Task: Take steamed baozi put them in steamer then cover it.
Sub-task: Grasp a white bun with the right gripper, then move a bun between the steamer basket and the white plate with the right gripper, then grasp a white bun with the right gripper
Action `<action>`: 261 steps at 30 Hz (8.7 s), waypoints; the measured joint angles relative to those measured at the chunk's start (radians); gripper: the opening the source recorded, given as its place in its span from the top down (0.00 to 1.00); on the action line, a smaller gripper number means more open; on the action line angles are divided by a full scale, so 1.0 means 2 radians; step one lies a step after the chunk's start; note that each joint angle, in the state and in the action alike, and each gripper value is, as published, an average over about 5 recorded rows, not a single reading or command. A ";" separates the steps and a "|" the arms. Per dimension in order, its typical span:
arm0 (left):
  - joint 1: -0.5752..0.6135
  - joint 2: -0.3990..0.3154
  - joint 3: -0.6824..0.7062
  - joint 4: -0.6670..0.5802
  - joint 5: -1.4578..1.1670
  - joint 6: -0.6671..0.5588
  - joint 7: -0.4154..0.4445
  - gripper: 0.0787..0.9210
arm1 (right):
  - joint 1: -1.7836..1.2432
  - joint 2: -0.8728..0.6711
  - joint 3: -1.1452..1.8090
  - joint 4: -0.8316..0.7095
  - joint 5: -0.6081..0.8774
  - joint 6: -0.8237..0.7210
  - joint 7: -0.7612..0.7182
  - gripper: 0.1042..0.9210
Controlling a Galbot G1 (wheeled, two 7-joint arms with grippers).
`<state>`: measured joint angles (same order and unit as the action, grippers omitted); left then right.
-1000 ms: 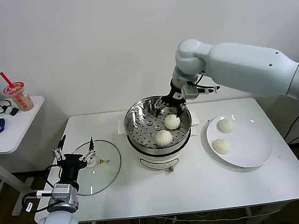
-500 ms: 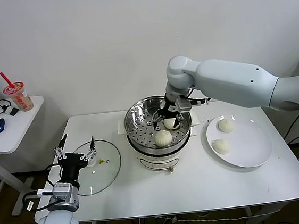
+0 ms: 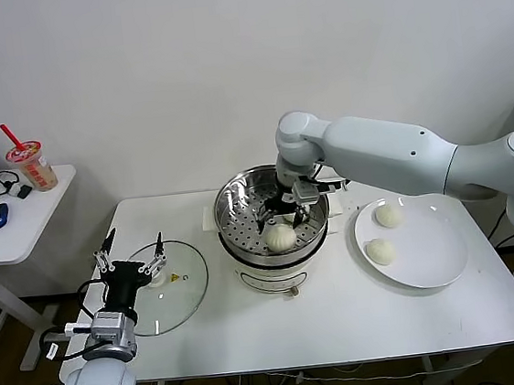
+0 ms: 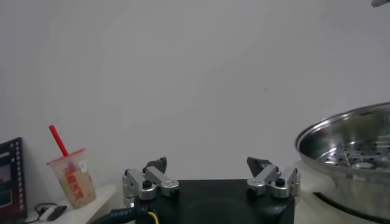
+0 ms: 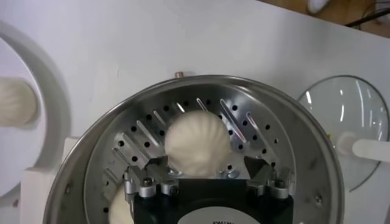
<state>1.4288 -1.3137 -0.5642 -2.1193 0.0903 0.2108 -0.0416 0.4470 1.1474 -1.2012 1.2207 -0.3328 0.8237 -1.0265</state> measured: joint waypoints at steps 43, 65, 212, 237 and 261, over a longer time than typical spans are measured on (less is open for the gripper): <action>-0.010 0.001 0.015 0.001 0.003 0.005 0.000 0.12 | 0.010 0.009 -0.006 -0.008 0.031 0.000 -0.040 0.42; -0.020 0.004 0.027 0.003 0.004 0.010 -0.001 0.12 | 0.110 -0.036 -0.033 -0.039 0.112 0.000 -0.058 0.42; -0.009 -0.023 0.029 0.000 0.013 -0.002 0.002 0.12 | 0.175 -0.018 -0.222 -0.048 0.504 -0.511 -0.018 0.12; -0.010 -0.020 0.024 0.006 0.011 -0.006 0.003 0.12 | 0.099 0.053 -0.217 -0.132 0.493 -0.539 -0.012 0.12; -0.012 -0.016 0.025 0.009 0.010 -0.007 0.004 0.12 | 0.069 0.072 -0.198 -0.169 0.466 -0.532 -0.020 0.30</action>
<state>1.4055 -1.3452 -0.5145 -2.1004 0.1105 0.1971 -0.0334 0.5858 1.2916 -1.5967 0.8821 0.5995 -0.2400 -1.0659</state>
